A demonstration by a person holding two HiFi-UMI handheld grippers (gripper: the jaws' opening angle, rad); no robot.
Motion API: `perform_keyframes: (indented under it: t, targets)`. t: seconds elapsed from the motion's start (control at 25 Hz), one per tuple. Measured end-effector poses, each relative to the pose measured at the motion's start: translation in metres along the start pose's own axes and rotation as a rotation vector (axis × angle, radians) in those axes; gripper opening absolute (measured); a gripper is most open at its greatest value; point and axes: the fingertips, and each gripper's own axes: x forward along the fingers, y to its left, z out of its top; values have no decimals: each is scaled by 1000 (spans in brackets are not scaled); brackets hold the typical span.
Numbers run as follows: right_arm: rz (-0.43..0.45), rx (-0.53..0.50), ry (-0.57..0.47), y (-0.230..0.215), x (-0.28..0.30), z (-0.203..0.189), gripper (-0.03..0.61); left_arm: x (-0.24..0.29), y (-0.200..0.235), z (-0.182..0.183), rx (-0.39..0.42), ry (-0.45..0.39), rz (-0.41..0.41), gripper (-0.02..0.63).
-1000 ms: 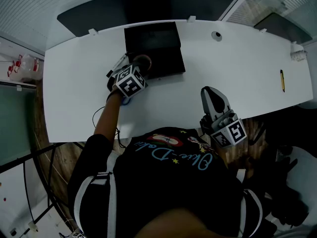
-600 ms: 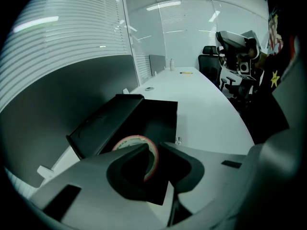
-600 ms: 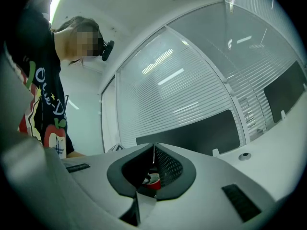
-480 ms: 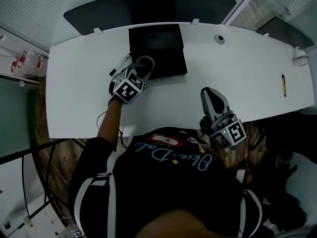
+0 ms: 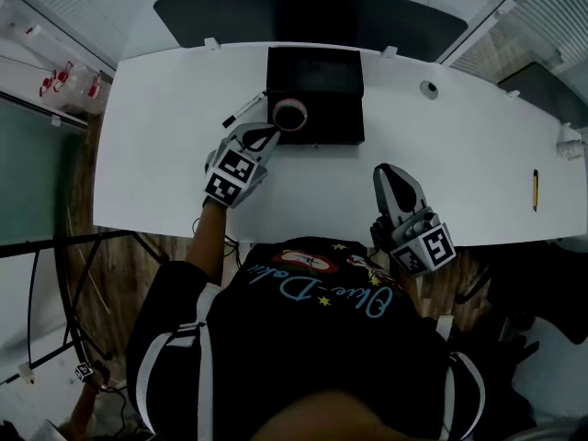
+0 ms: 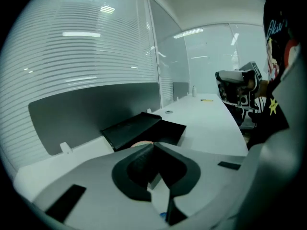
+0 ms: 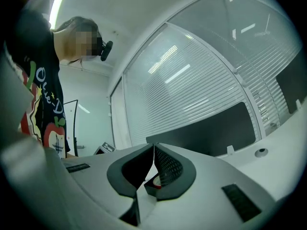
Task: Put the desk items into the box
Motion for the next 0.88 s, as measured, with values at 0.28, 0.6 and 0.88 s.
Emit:
perform_keyframes:
  t: [0.28,0.6,0.88]
  targets:
    - [93,48,-5,11,18,-2,12,-46,20,2,-147,-100,173,17]
    - [207,49,48,22,34,-17,12,-96,31,-9,-270,-159,330,18]
    - [291,77,85,34,44,-31,12,-132,27,-7,-237,-186,439,18]
